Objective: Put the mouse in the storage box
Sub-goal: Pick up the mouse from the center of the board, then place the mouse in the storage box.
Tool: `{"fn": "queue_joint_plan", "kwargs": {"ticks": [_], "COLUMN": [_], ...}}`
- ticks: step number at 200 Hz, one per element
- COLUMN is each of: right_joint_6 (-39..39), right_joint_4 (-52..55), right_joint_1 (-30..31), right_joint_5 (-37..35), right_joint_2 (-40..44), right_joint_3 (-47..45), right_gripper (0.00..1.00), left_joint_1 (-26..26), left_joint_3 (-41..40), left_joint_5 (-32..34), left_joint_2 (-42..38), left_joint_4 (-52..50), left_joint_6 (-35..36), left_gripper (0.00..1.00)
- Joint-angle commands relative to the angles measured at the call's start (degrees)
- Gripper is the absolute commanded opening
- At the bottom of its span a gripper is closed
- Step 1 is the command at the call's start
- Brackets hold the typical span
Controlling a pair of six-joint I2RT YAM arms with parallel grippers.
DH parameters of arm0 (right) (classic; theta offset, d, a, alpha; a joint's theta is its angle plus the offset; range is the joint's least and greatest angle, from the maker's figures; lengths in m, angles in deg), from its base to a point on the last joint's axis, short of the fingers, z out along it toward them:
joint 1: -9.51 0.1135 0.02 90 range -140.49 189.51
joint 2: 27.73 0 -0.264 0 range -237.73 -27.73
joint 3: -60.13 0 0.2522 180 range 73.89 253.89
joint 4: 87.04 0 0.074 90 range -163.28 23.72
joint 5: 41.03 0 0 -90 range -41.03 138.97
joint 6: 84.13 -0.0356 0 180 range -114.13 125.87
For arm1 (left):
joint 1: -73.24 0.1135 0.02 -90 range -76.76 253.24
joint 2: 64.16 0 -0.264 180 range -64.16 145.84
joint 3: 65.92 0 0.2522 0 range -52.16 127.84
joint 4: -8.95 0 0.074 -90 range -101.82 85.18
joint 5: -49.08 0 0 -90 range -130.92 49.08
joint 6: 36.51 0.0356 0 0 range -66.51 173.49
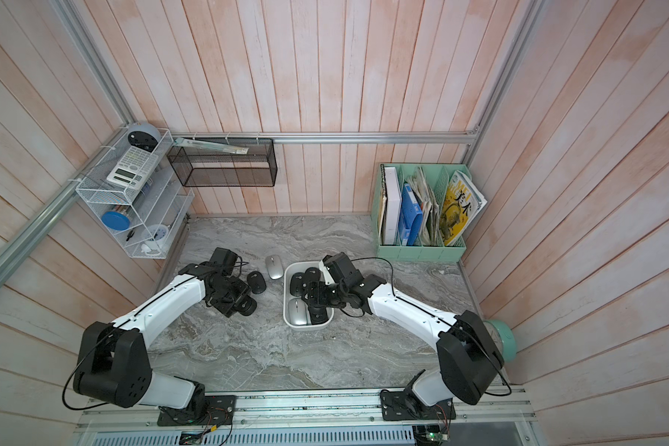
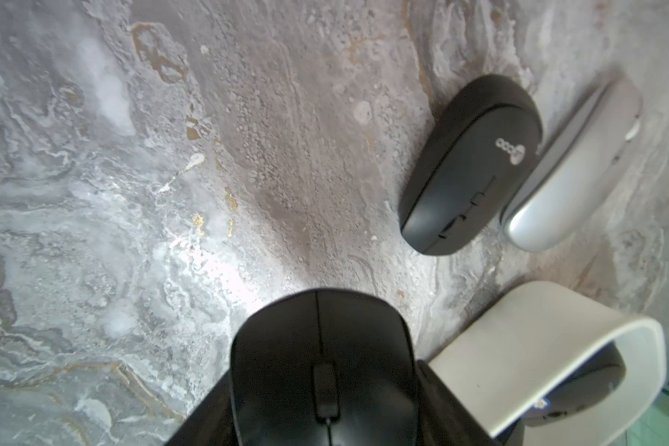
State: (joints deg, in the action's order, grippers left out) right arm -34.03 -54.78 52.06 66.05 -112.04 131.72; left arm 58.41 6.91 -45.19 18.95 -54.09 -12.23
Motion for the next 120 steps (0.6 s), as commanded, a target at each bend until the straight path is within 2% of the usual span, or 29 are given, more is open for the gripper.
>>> {"fn": "queue_joint_plan", "kwargs": {"ticks": [1,33,81,120], "right_joint_6": [1.74,1.38,1.03,1.49], "right_joint_4": [2.48,3.95,4.4,5.57], "right_joint_1": [-0.39,-3.7,-12.28,-14.24], "right_joint_5": [-1.75,-3.16,-2.05,-2.19], "right_joint_2": [1.01,1.92,6.68,9.42], "right_joint_3": [0.91,0.03,-4.72,-6.81], "right_gripper": [0.8,0.8,0.8,0.8], "left_joint_1": [-2.08,-6.69,-13.75,-18.07], "left_joint_3": [3.88,8.11,21.26,29.6], "left_joint_5": [-0.23,-2.18,-5.29,-9.34], "left_joint_2": [-1.49,1.06,10.51,18.85], "left_joint_4": [-1.9,-2.37,-5.73,-7.11], "left_joint_6": [1.7,2.97,8.9,13.32], "left_gripper": [0.55,0.55,0.55,0.55]}}
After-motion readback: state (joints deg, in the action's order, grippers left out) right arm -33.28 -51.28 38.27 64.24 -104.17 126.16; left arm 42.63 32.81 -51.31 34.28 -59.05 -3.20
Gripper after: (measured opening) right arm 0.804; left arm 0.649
